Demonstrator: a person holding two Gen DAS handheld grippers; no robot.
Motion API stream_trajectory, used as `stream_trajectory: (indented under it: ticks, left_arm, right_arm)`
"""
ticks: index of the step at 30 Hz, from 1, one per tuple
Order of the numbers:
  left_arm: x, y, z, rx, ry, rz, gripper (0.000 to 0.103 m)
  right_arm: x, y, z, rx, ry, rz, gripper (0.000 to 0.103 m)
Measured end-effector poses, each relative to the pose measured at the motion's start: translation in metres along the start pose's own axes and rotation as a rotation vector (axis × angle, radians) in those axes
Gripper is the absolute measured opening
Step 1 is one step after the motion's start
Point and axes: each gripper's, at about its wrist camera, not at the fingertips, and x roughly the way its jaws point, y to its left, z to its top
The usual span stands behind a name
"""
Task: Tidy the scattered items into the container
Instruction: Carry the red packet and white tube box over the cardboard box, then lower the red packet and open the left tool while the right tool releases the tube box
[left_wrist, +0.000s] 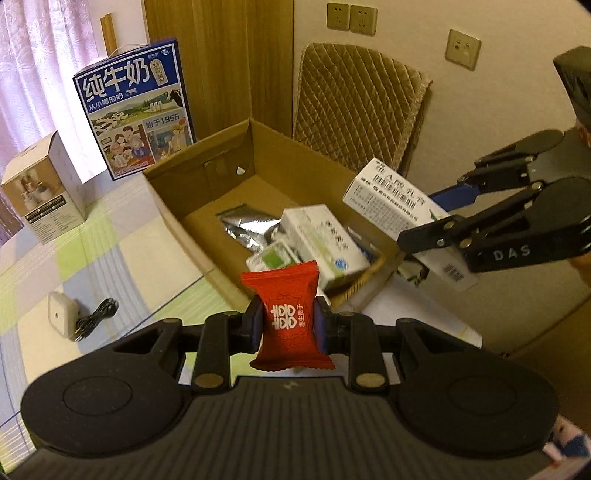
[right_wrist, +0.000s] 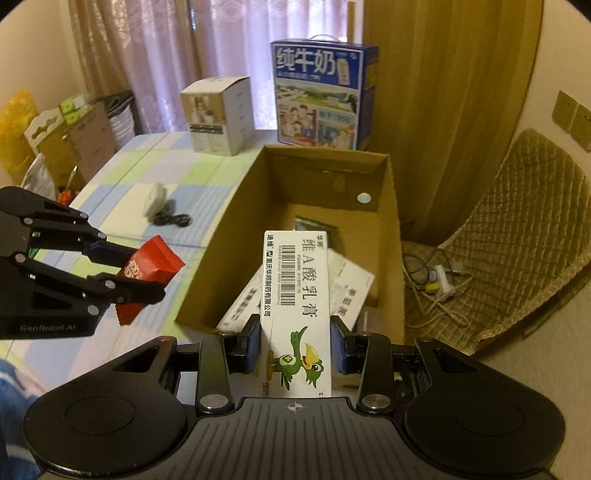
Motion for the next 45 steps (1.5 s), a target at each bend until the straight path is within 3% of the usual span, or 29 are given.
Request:
stream_trajectory:
  ticks: [14,23,35,38,39,40,45]
  left_arm:
    - [0.042,0.001,0.021,-0.016,0.021,-0.033,0.023]
    - [0.068,0.022,0.034,-0.100,0.023,-0.037,0.023]
    - [0.097,0.037,0.043,-0.114,0.028,-0.034,0.023]
    - [0.101,0.041,0.046,-0.126,0.037,-0.035,0.026]
    - [0.102,0.042,0.046,-0.131,0.035,-0.024,0.035]
    - [0.102,0.043,0.046,-0.129,0.030,-0.008,0.037]
    - [0.096,0.049,0.040,-0.127,0.018,0.004,0.037]
  right_arm:
    - [0.033,-0.029,0.018,0.023,0.019,-0.007,0.035]
    - [0.054,-0.043,0.028,0.051,0.023,-0.021,0.035]
    - [0.078,-0.049,0.042,0.059,0.028,-0.021,0.035]
    - [0.083,-0.048,0.045,0.060,0.027,-0.018,0.035]
    - [0.084,-0.047,0.045,0.060,0.028,-0.017,0.035]
    - [0.086,-0.046,0.045,0.060,0.029,-0.015,0.035]
    - [0.090,-0.043,0.044,0.058,0.035,-0.009,0.035]
